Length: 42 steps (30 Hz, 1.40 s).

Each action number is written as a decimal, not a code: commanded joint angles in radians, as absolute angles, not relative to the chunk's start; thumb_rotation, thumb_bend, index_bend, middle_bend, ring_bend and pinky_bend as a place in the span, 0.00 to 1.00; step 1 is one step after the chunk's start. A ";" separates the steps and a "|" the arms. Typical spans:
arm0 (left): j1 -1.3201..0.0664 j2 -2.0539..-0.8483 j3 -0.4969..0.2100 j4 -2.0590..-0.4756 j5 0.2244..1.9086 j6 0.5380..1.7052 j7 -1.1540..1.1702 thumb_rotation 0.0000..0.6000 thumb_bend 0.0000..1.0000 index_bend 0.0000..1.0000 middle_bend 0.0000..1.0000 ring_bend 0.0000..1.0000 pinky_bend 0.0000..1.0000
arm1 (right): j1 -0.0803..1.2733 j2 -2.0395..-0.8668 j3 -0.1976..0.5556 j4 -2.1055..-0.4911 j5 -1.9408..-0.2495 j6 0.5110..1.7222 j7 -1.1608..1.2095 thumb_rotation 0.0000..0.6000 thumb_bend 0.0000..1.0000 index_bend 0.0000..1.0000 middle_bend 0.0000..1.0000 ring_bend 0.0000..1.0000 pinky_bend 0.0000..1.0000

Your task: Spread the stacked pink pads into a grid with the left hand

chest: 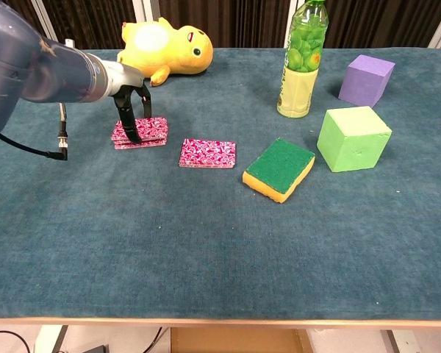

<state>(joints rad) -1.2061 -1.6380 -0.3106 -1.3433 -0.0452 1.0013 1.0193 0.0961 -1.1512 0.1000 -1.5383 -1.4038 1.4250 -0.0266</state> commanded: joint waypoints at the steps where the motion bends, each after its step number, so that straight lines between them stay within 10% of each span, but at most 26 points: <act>1: -1.207 -1.634 -0.306 -1.348 -0.053 1.004 1.032 1.00 0.26 0.47 0.09 0.00 0.00 | 0.095 -1.151 0.101 -1.538 -1.403 1.427 -0.025 1.00 0.20 0.00 0.10 0.17 0.22; 42: -1.440 -1.756 -0.409 -1.067 -0.196 0.898 1.207 1.00 0.26 0.48 0.10 0.00 0.00 | 0.092 -1.142 0.120 -1.503 -1.362 1.410 0.040 1.00 0.20 0.00 0.10 0.17 0.22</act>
